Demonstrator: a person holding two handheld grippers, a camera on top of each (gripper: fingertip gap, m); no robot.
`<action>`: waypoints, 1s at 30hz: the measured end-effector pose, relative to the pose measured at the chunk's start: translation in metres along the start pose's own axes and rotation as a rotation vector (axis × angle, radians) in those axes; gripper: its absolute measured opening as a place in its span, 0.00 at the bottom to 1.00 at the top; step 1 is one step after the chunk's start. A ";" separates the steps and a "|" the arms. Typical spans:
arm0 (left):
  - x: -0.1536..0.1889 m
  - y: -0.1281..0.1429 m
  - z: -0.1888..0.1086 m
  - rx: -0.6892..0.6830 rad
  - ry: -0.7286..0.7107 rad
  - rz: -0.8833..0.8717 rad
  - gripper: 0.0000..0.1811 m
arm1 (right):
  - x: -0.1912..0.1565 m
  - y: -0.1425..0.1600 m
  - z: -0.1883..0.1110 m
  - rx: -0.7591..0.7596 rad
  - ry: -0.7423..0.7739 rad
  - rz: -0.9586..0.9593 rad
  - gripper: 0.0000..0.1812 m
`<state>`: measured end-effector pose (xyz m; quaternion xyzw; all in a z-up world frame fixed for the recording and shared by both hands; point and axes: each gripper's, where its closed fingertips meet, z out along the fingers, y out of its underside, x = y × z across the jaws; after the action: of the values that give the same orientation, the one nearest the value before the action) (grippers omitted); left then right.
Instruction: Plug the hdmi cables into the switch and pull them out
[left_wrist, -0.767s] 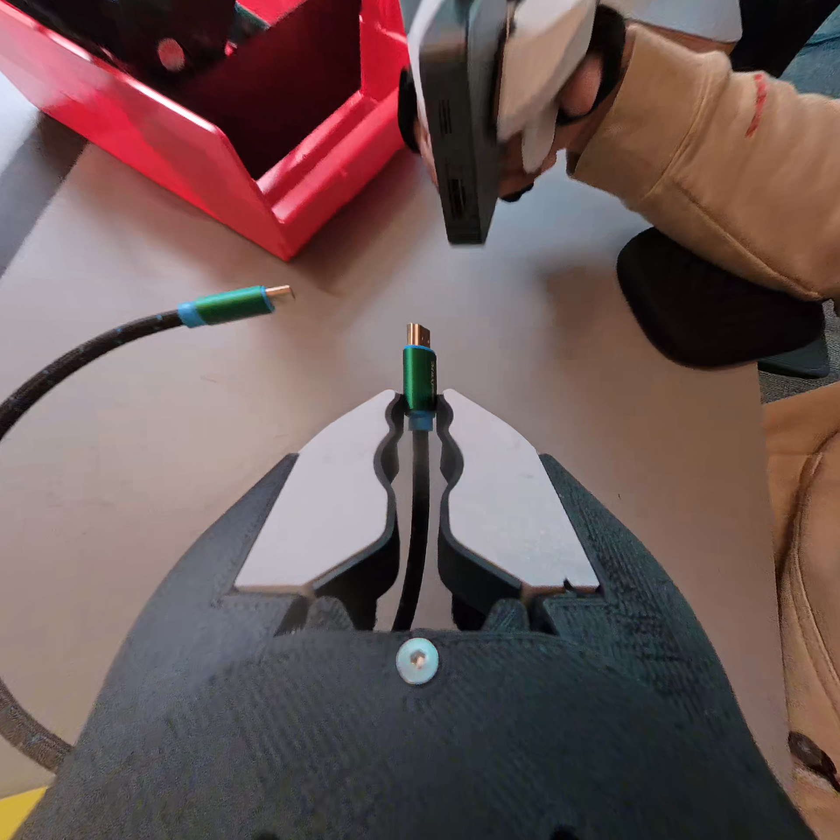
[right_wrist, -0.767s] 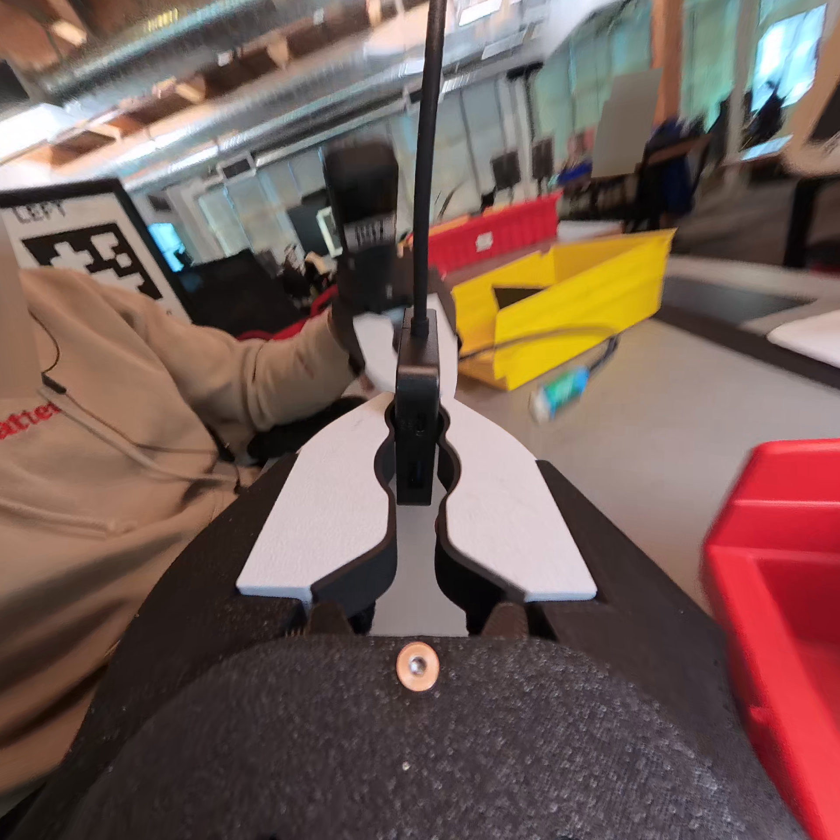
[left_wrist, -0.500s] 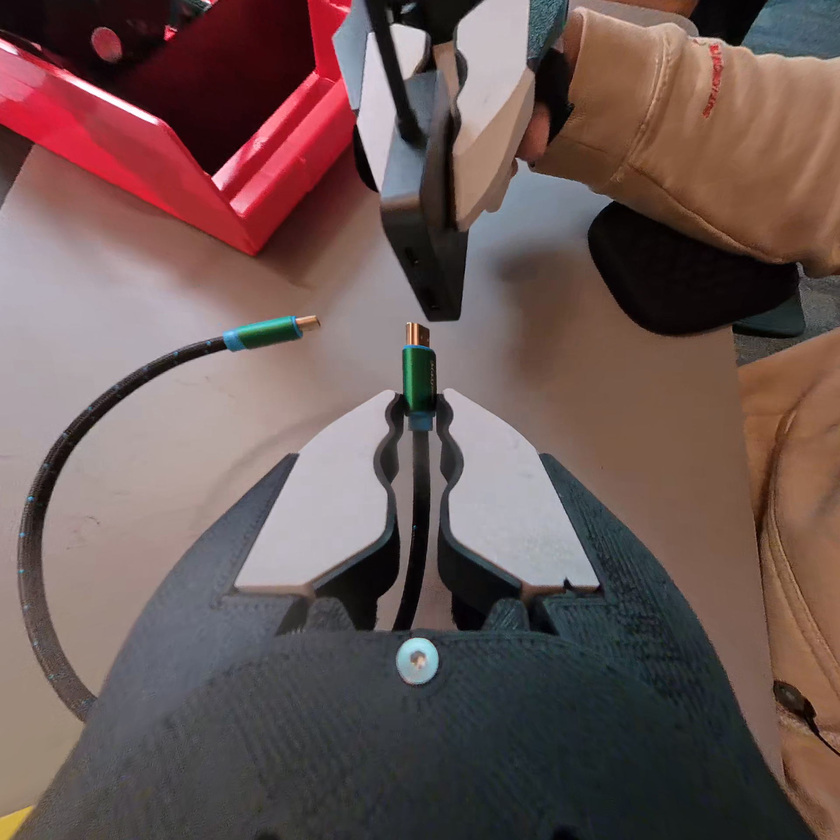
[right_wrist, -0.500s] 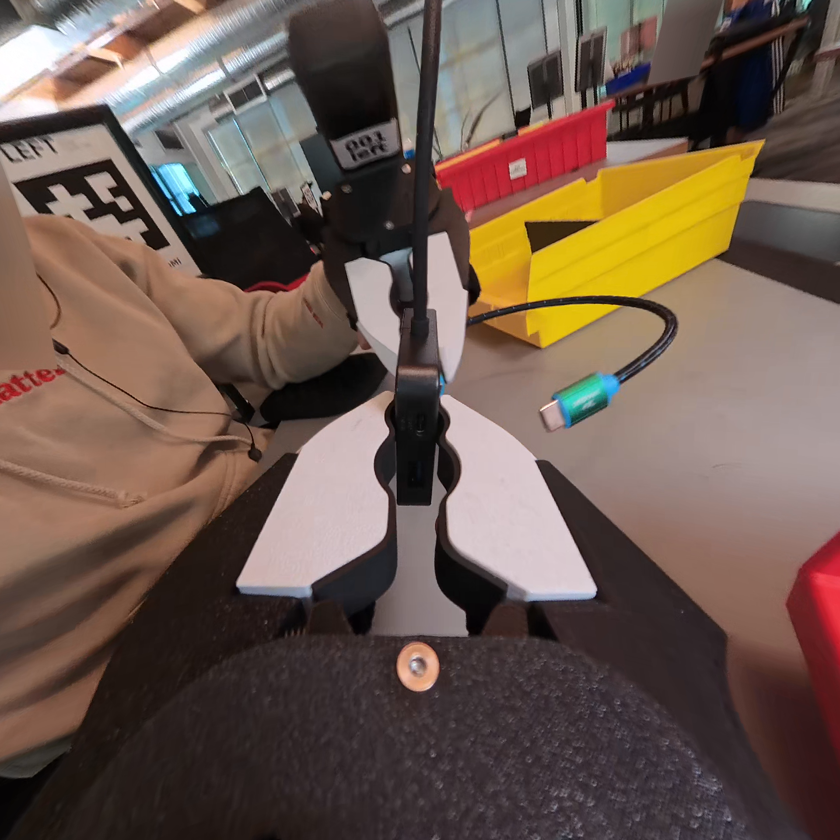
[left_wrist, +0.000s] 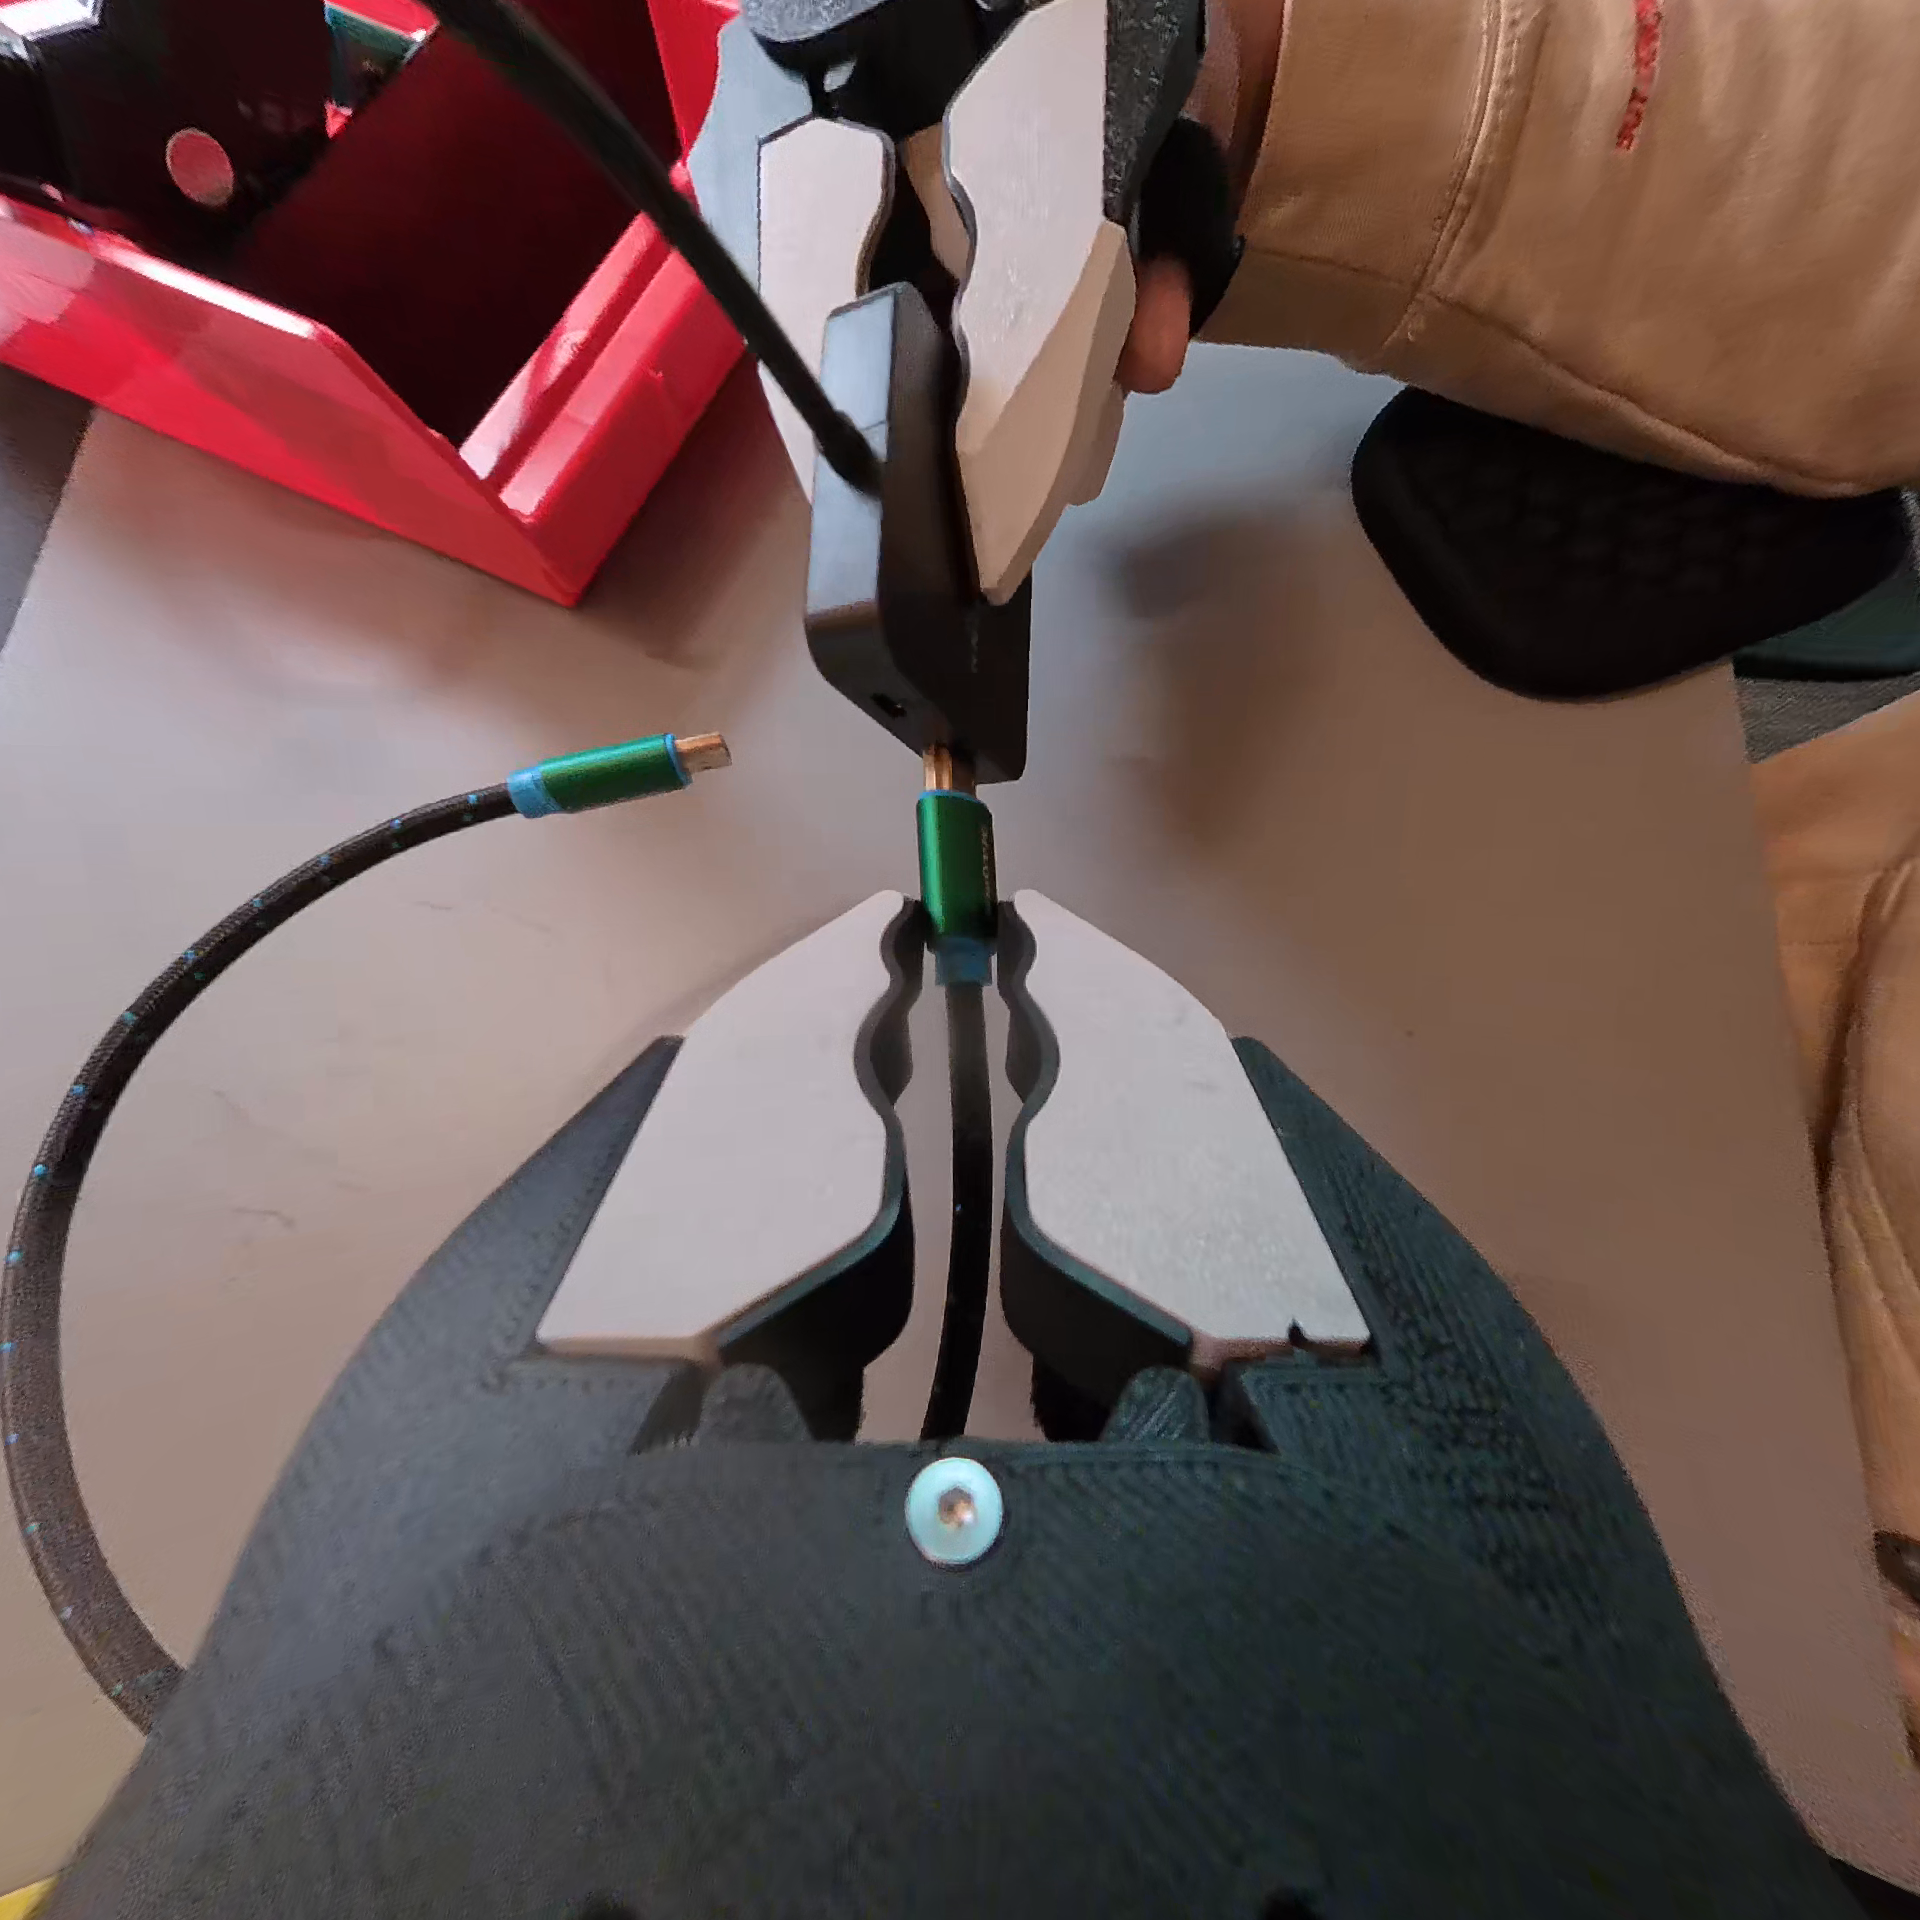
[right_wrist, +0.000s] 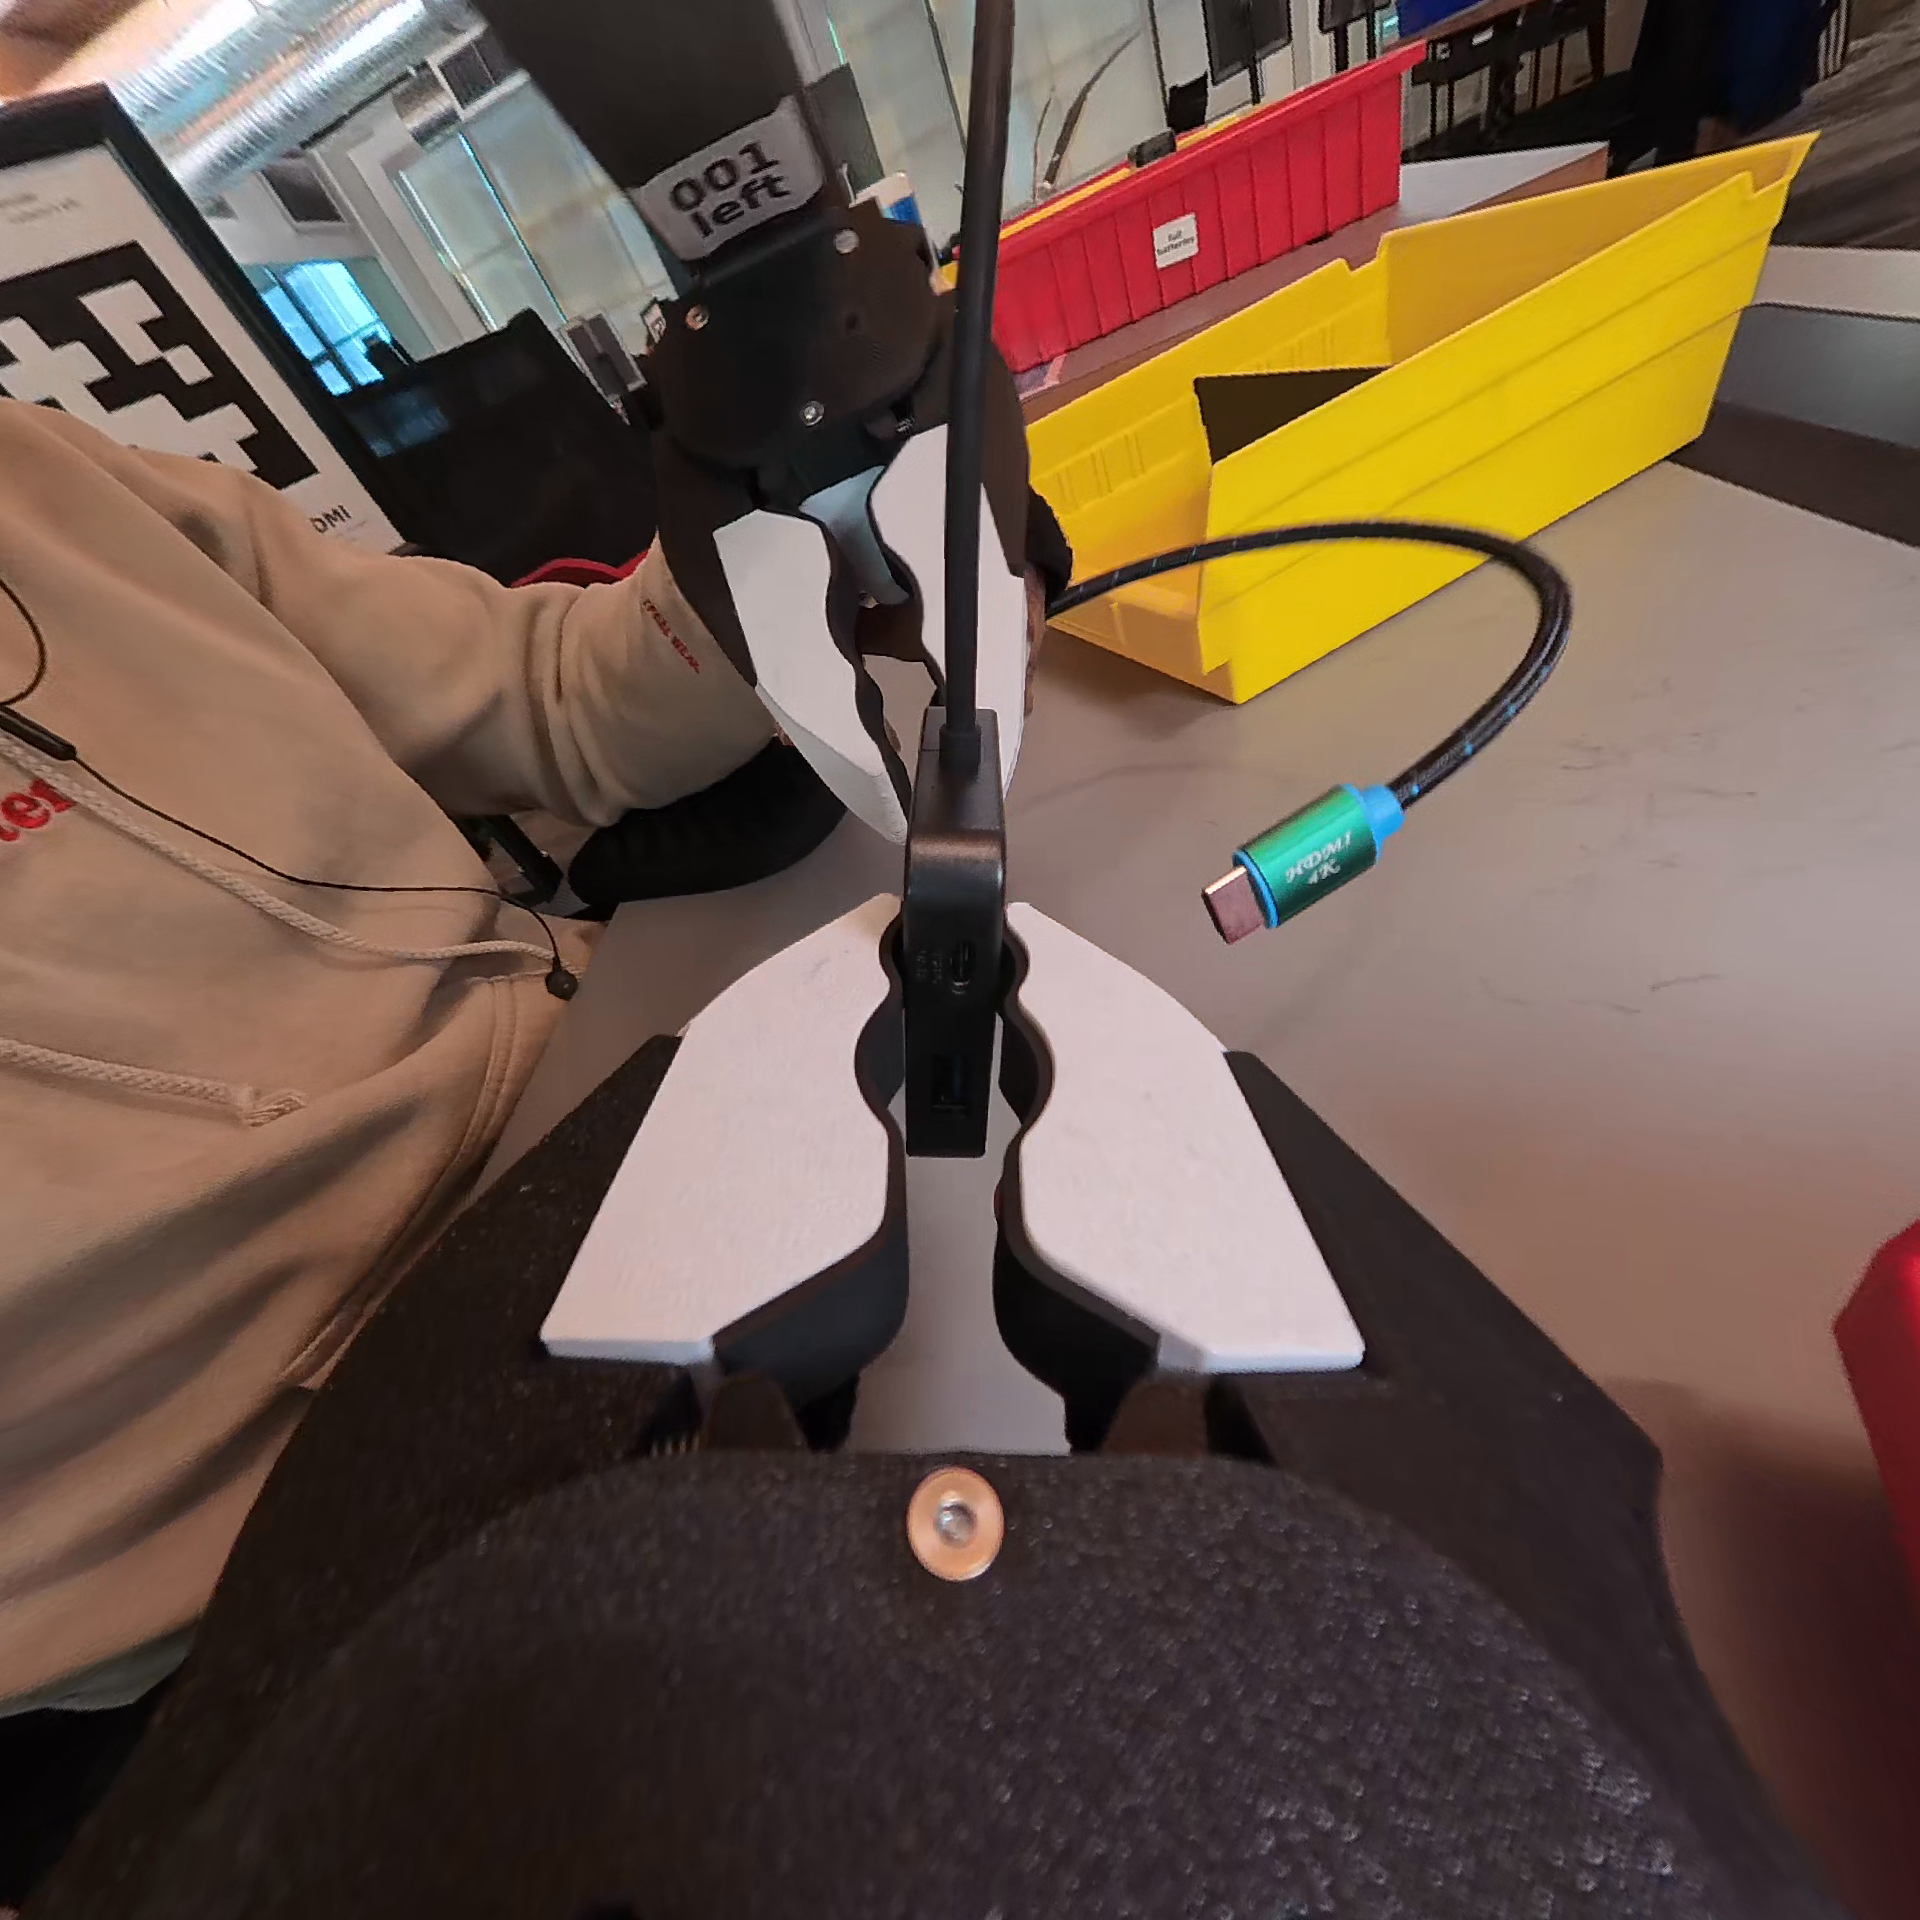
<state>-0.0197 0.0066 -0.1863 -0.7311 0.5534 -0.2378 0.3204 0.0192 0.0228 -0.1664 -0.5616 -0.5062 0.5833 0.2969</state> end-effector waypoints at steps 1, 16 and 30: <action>0.001 -0.001 0.000 0.000 -0.011 0.023 0.08 | 0.000 0.000 0.000 0.001 -0.005 0.010 0.07; -0.006 -0.021 -0.007 0.190 0.030 -0.054 0.07 | 0.001 -0.027 -0.002 0.199 -0.032 0.062 0.07; 0.002 -0.022 -0.005 0.223 0.089 -0.042 0.07 | -0.006 -0.026 0.014 0.162 -0.030 0.014 0.07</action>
<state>-0.0083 0.0074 -0.1663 -0.6910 0.5220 -0.3367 0.3697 0.0009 0.0217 -0.1424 -0.5304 -0.4579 0.6328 0.3295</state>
